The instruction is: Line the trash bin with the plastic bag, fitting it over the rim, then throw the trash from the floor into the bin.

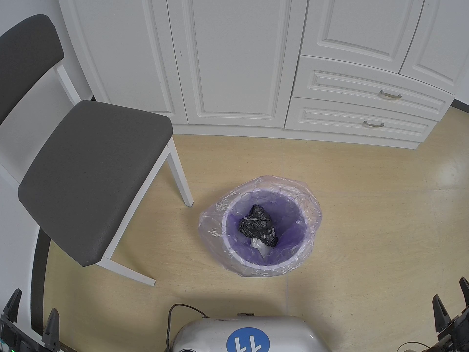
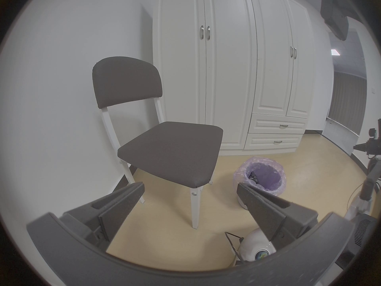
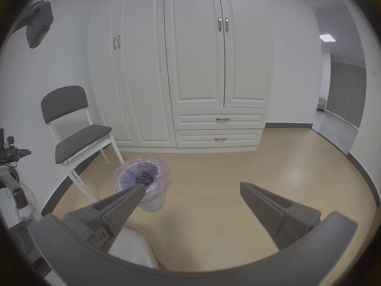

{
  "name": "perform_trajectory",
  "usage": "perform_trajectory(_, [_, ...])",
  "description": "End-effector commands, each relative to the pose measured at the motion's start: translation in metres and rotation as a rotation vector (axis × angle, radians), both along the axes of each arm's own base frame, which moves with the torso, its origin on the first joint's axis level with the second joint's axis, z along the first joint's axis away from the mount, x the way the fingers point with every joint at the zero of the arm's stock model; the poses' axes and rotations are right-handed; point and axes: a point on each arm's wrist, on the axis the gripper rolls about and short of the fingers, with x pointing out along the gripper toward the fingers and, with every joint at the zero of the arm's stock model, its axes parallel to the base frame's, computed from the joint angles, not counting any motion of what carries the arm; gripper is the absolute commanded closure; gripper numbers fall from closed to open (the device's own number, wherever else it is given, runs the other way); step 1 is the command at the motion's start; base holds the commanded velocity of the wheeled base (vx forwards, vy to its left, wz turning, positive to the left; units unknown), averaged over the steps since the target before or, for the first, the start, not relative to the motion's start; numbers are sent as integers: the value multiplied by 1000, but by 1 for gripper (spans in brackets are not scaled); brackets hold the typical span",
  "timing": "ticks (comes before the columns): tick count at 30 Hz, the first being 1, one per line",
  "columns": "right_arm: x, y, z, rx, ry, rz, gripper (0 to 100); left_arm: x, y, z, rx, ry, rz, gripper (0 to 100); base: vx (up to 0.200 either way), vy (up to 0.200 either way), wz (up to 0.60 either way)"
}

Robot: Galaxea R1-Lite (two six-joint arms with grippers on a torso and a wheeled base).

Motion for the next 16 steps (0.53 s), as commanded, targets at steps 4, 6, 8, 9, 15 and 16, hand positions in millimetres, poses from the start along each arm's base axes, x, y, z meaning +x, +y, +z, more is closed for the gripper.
perform_trajectory(4, [0, 0, -5, -25, 6, 0, 0, 0, 0, -5, 0, 6, 2, 0, 0, 0, 0])
perform_trajectory(6, [0, 0, -5, -22, 6, 0, 0, 0, 0, -5, 0, 6, 2, 0, 0, 0, 0])
perform_trajectory(8, [0, 0, -5, -20, 5, 0, 0, 0, 0, -5, 0, 6, 2, 0, 0, 0, 0])
perform_trajectory(9, [0, 0, -5, -17, 6, -2, 0, 0, 0, -5, 0, 6, 2, 0, 0, 0, 0])
perform_trajectory(15, [0, 0, -5, -16, 5, -2, 0, 0, 0, -5, 0, 6, 2, 0, 0, 0, 0])
perform_trajectory(16, [0, 0, -5, -16, 5, 0, 0, 0, 0, -5, 0, 6, 2, 0, 0, 0, 0])
